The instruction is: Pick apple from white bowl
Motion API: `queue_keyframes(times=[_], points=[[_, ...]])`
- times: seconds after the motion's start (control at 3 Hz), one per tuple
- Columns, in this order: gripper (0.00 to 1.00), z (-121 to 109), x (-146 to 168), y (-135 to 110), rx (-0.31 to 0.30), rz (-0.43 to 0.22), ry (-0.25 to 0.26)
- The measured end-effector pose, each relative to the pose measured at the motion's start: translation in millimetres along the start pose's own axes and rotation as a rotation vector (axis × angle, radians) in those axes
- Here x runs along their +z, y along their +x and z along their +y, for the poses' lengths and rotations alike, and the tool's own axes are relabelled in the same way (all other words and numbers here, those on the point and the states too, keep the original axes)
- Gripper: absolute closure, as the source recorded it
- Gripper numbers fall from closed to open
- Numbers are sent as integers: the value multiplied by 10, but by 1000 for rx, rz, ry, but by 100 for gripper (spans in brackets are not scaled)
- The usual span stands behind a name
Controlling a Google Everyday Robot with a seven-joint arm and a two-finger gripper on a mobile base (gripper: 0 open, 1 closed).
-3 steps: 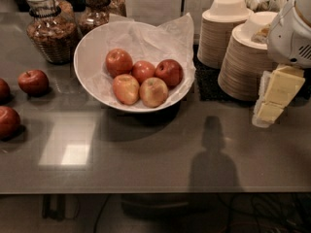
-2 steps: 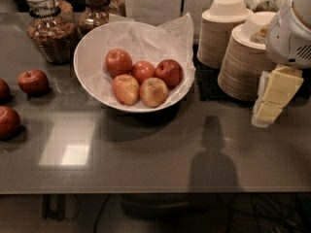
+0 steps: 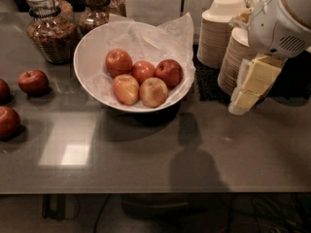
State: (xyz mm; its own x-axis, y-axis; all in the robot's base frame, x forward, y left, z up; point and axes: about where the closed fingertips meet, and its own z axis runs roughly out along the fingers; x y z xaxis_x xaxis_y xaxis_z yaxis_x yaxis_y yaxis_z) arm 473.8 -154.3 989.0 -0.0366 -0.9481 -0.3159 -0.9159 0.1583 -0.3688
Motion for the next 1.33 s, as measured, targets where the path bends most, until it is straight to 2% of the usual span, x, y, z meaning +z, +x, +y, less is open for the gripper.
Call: queue_keyframes(times=[0.33, 0.67, 1.0, 1.33], points=[[0, -75, 56, -630, -70, -210, 1], [0, -72, 196, -1067, -107, -336, -37], [0, -99, 613, -1366, -147, -365, -78], [0, -122, 631, -1390, -148, -376, -64]])
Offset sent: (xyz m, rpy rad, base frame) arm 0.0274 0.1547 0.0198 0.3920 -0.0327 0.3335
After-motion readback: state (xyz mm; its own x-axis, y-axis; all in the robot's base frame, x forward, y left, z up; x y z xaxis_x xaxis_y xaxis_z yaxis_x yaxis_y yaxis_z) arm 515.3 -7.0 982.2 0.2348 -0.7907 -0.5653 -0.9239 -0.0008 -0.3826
